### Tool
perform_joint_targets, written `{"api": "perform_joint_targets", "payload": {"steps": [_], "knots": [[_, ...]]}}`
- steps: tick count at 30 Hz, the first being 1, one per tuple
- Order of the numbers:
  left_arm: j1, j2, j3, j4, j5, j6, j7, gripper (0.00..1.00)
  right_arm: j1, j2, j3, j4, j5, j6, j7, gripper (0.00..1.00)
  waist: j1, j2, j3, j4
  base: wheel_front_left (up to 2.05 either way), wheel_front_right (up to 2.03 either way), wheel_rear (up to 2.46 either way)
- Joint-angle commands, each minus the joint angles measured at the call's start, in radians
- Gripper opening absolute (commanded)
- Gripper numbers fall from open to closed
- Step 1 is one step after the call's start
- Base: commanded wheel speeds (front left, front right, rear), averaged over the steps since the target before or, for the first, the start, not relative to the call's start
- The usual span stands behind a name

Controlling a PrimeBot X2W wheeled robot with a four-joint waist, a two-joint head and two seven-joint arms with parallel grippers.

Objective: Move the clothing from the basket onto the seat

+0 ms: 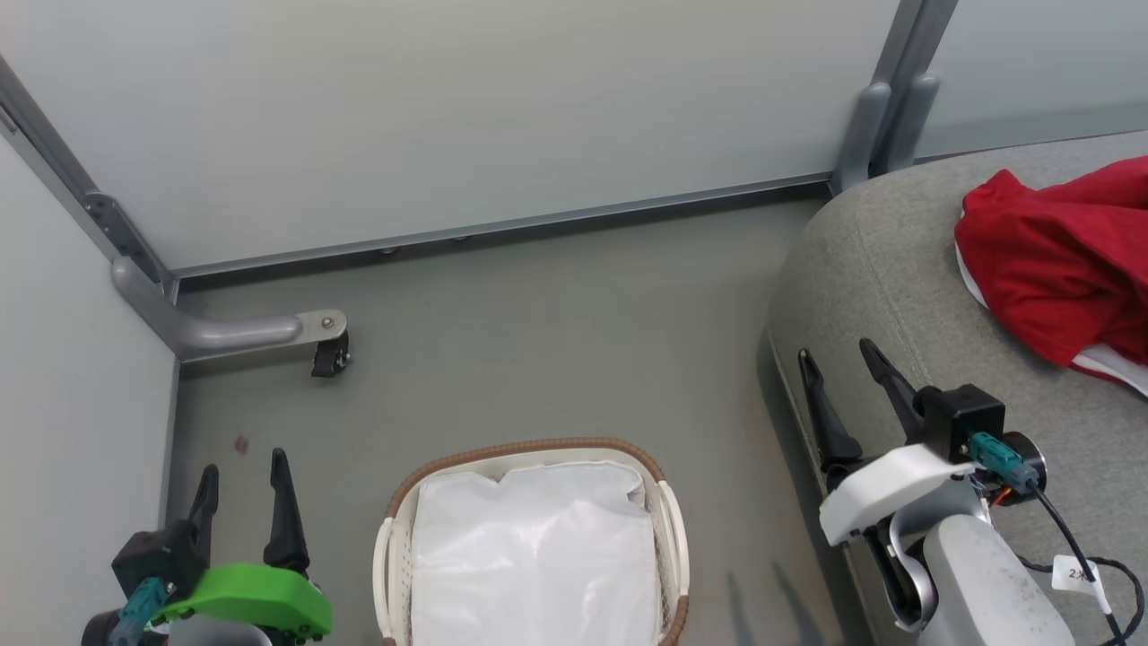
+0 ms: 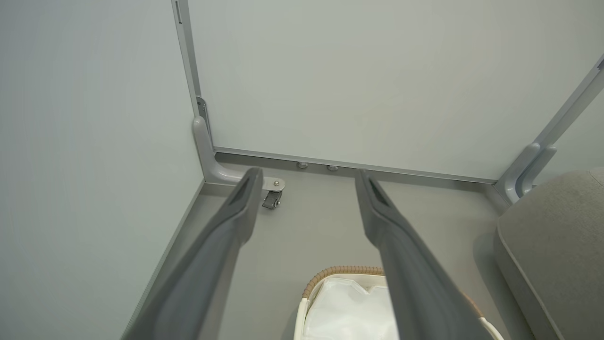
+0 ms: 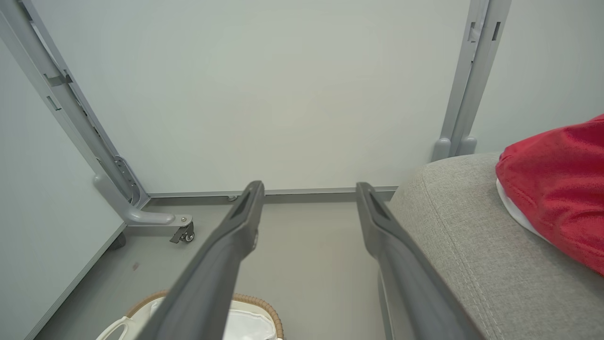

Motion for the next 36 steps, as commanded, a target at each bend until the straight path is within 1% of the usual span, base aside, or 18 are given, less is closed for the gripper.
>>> {"api": "perform_joint_targets", "payload": {"steps": [1, 11, 12, 16, 36], "knots": [[0.027, 0.001, 0.0, -0.002, -0.007, -0.003, -0.001, 1.0, 0.029, -0.004, -0.004, 0.004, -0.006, -0.001, 0.0, 1.0, 0.0001, 0.0, -0.031, -0.013, 0.0, 0.0, 0.0], [0.109, 0.001, -0.03, -0.029, -0.056, -0.005, -0.001, 1.0, 0.087, -0.004, -0.019, 0.016, -0.017, -0.001, 0.0, 1.0, 0.0001, 0.0, -0.075, -0.023, 0.0, 0.0, 0.0], [0.097, -0.001, -0.03, -0.029, -0.058, -0.001, 0.0, 0.0, 0.075, 0.0, -0.018, 0.013, -0.011, 0.0, 0.0, 0.0, 0.0001, 0.0, -0.072, -0.022, 0.0, 0.0, 0.0], [0.102, -0.008, -0.03, 0.007, -0.059, 0.0, 0.001, 0.0, 0.104, 0.006, -0.017, 0.045, -0.008, 0.0, 0.002, 0.0, 0.0001, 0.0, -0.073, -0.022, 0.0, 0.0, 0.0], [0.071, -0.006, -0.013, -0.043, -0.394, -0.001, 0.098, 0.0, 0.124, 0.004, -0.068, -0.016, 0.357, 0.0, 0.099, 0.0, 0.0001, 0.0, -0.072, -0.016, 0.0, 0.0, 0.0]]}}
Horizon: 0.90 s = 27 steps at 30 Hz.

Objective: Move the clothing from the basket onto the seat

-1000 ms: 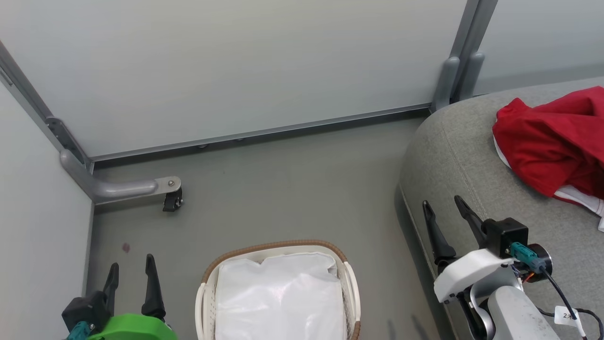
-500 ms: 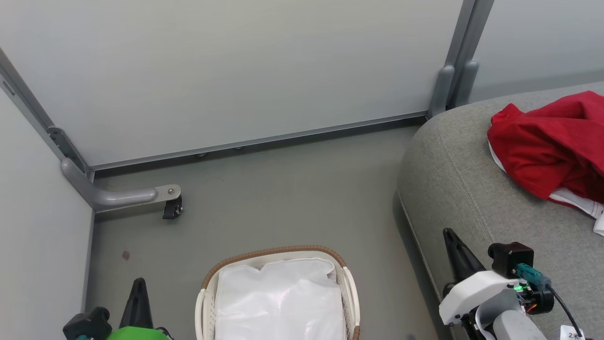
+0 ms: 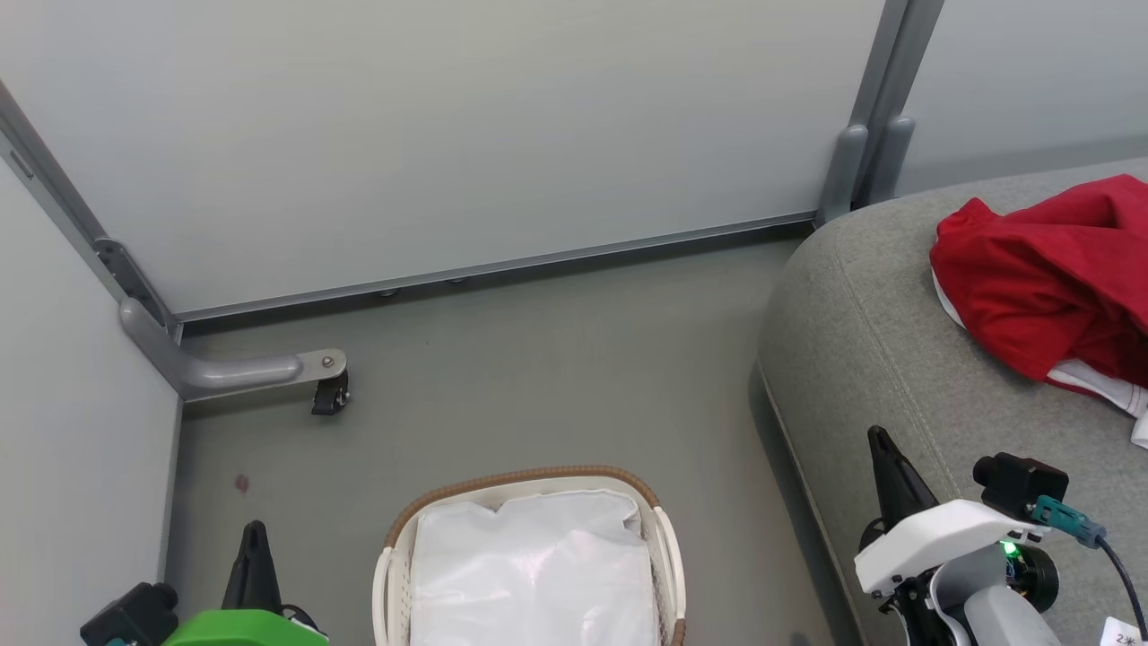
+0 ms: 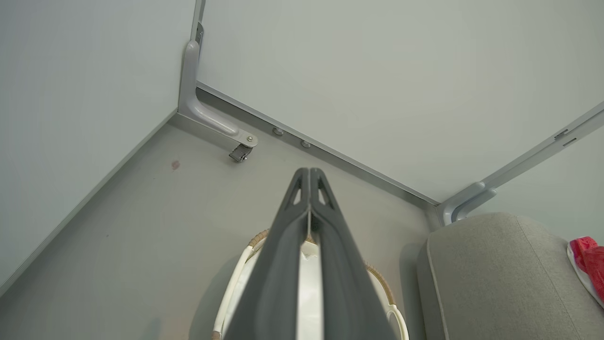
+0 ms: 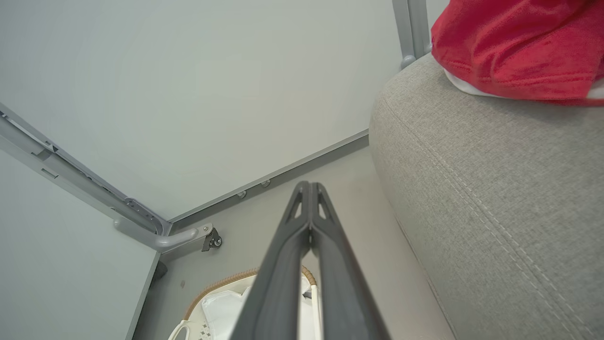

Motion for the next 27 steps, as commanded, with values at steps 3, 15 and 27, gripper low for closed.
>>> {"api": "perform_joint_targets", "payload": {"steps": [3, 15, 27], "knots": [[-0.035, 0.006, 0.007, -0.025, -0.063, -0.001, 0.016, 0.0, -0.006, -0.005, -0.012, -0.029, 0.069, 0.0, 0.016, 0.0, 0.0, 0.0, 0.0, 0.001, 0.0, 0.0, 0.0], [-0.049, 0.007, 0.015, -0.049, -0.226, -0.002, 0.063, 0.0, 0.005, -0.006, -0.037, -0.059, 0.247, 0.0, 0.063, 0.0, 0.0, 0.0, 0.001, 0.005, 0.0, 0.0, 0.0], [-0.062, 0.009, 0.021, -0.071, -0.367, -0.002, 0.104, 0.0, 0.014, -0.007, -0.058, -0.085, 0.401, -0.001, 0.103, 0.0, 0.0, 0.0, 0.001, 0.009, 0.0, 0.0, 0.0]]}}
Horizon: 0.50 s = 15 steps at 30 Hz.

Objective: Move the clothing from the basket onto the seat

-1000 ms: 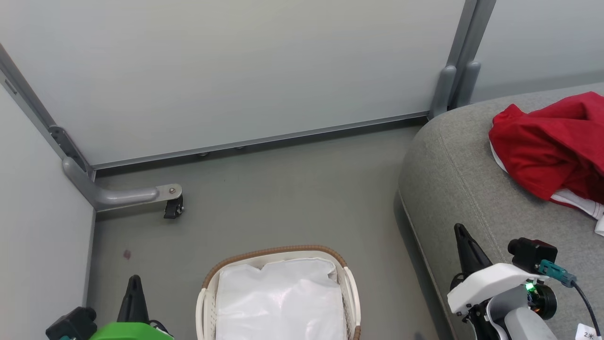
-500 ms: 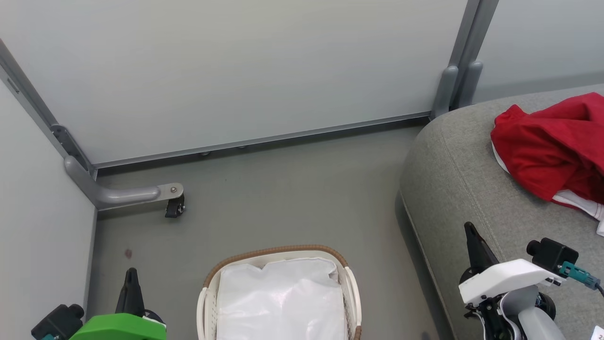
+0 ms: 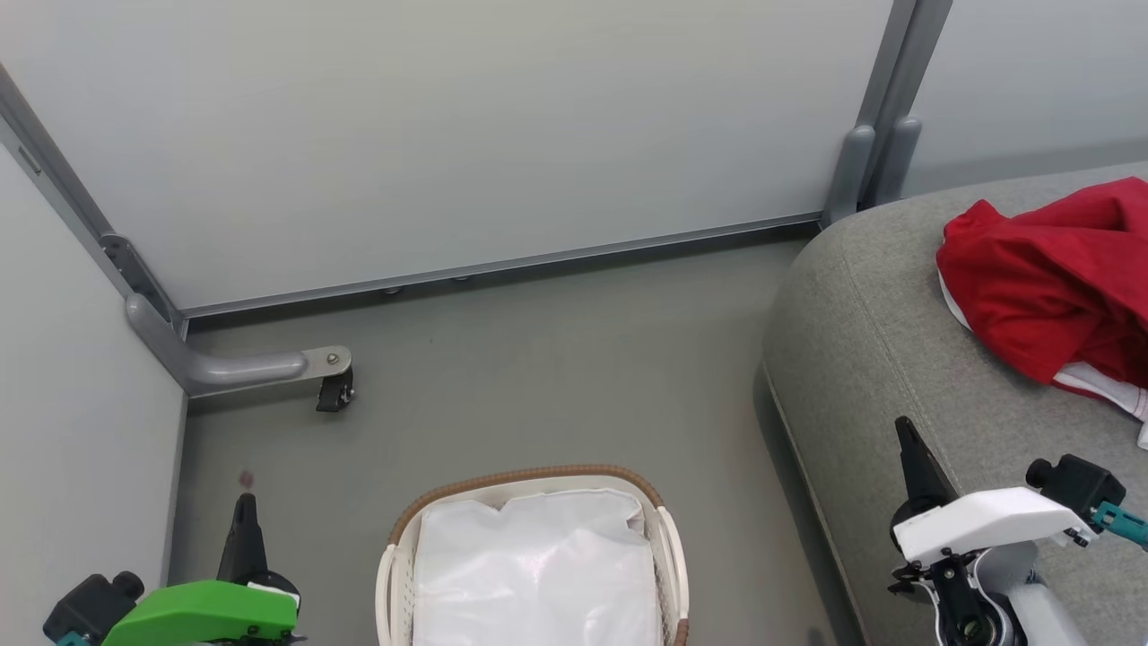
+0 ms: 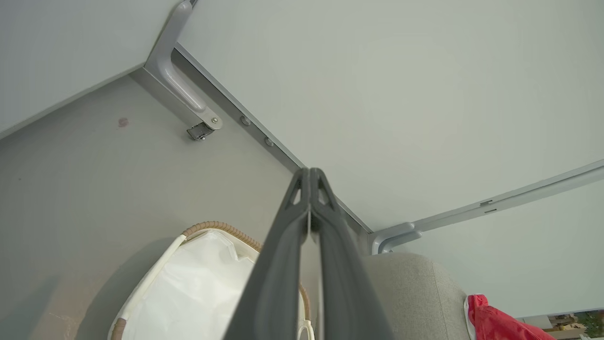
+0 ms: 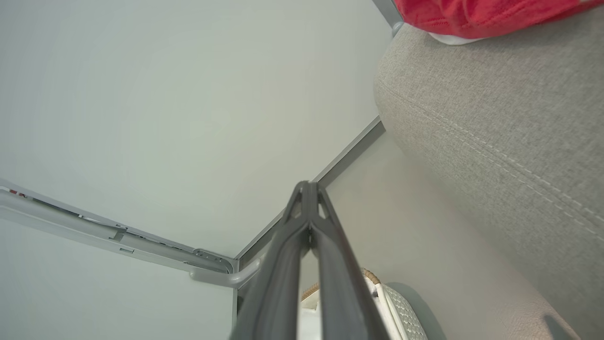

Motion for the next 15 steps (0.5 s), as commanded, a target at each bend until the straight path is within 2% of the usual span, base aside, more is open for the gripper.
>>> {"api": "perform_joint_targets", "payload": {"steps": [1, 15], "knots": [[-0.032, 0.008, 0.003, -0.018, -0.032, -0.002, 0.009, 0.0, 0.001, -0.006, -0.007, -0.019, 0.033, -0.001, 0.007, 0.0, 0.0, 0.0, 0.0, 0.001, 0.0, 0.0, 0.0], [-0.043, 0.009, 0.01, -0.039, -0.175, -0.003, 0.051, 0.0, 0.01, -0.007, -0.029, -0.045, 0.189, -0.001, 0.049, 0.0, 0.0, 0.0, 0.001, 0.005, 0.0, 0.0, 0.0]]}}
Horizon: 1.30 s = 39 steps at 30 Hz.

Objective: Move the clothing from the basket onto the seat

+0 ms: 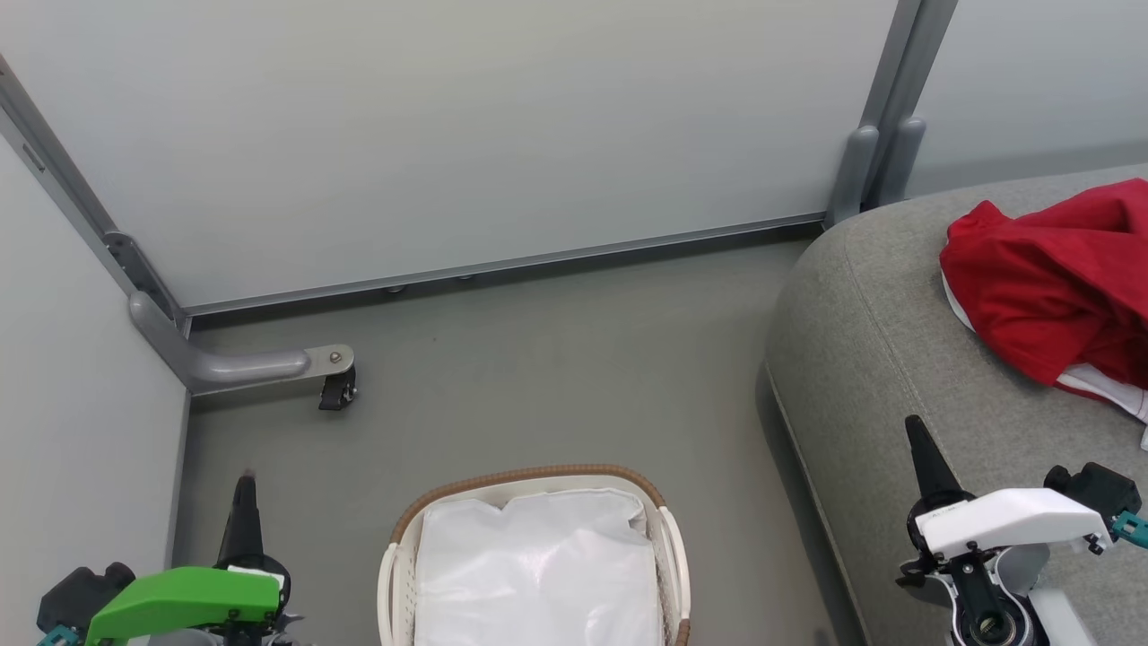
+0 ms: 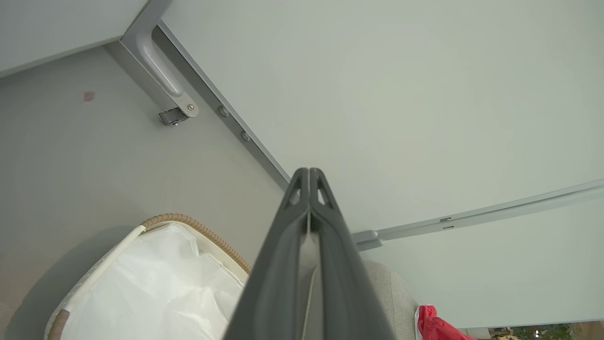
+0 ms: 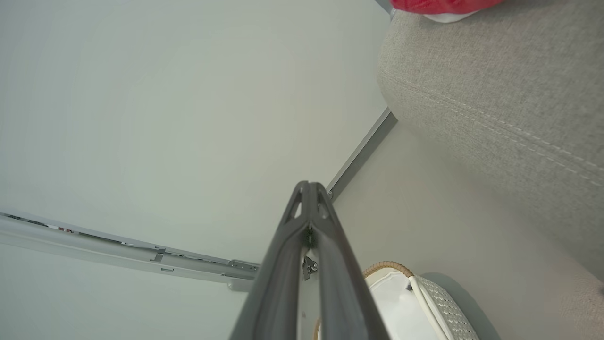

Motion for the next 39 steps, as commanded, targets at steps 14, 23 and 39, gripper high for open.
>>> {"api": "perform_joint_targets", "payload": {"steps": [14, 23, 39], "knots": [[-0.037, 0.009, 0.009, -0.031, -0.143, -0.003, 0.042, 0.0, 0.009, -0.007, -0.024, -0.037, 0.155, -0.001, 0.042, 0.0, 0.0, 0.0, 0.001, 0.005, 0.0, 0.0, 0.0], [-0.042, 0.01, 0.013, -0.043, -0.217, -0.004, 0.063, 0.0, 0.014, -0.007, -0.035, -0.05, 0.236, -0.001, 0.063, 0.0, 0.0, 0.0, 0.001, 0.008, 0.0, 0.0, 0.0], [-0.052, 0.011, 0.018, -0.059, -0.335, -0.004, 0.098, 0.0, 0.022, -0.008, -0.053, -0.071, 0.364, -0.001, 0.097, 0.0, 0.0, 0.0, 0.002, 0.013, 0.0, 0.0, 0.0]]}}
